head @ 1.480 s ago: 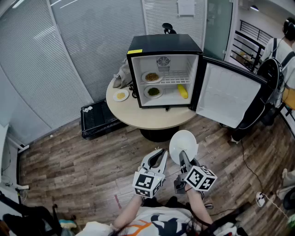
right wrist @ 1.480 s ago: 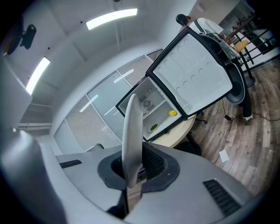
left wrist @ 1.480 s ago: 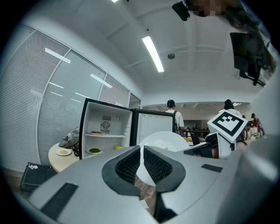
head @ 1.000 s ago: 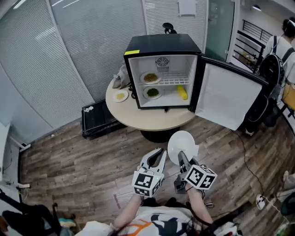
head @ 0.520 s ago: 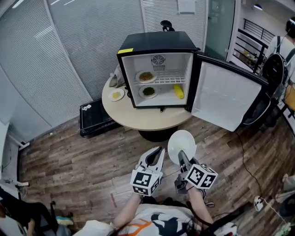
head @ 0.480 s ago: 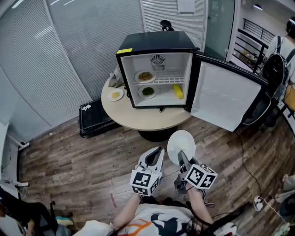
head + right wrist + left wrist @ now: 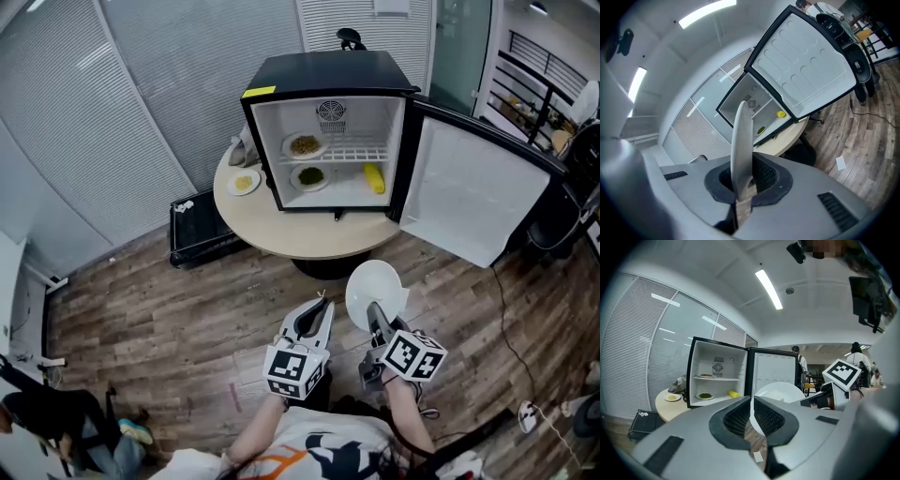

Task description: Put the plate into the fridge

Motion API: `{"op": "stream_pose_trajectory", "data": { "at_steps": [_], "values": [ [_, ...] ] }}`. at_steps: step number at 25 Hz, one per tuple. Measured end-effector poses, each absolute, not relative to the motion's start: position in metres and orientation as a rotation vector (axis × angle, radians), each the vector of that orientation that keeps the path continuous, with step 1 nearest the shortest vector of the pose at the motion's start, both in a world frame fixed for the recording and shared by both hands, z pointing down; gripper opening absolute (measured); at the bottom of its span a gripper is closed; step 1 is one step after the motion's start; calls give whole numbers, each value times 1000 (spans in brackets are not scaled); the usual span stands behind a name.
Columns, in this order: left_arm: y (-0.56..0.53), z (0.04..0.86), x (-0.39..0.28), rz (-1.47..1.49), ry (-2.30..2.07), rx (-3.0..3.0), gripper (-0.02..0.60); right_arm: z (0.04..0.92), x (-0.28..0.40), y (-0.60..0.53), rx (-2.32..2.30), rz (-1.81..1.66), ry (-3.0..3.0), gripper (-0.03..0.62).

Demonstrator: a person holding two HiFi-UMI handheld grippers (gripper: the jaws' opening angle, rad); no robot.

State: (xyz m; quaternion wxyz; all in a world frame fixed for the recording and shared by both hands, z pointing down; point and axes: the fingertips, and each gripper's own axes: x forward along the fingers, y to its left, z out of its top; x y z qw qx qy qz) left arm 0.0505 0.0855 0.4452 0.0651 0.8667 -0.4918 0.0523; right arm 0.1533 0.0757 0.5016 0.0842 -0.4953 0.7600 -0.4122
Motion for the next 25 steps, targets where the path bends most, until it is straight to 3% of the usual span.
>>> {"op": "stream_pose_trajectory", "data": {
  "at_steps": [25],
  "values": [
    [-116,446,-25,150,-1386,2652,32,511,82,-105,-1566,-1290,2174,21]
  ]
}}
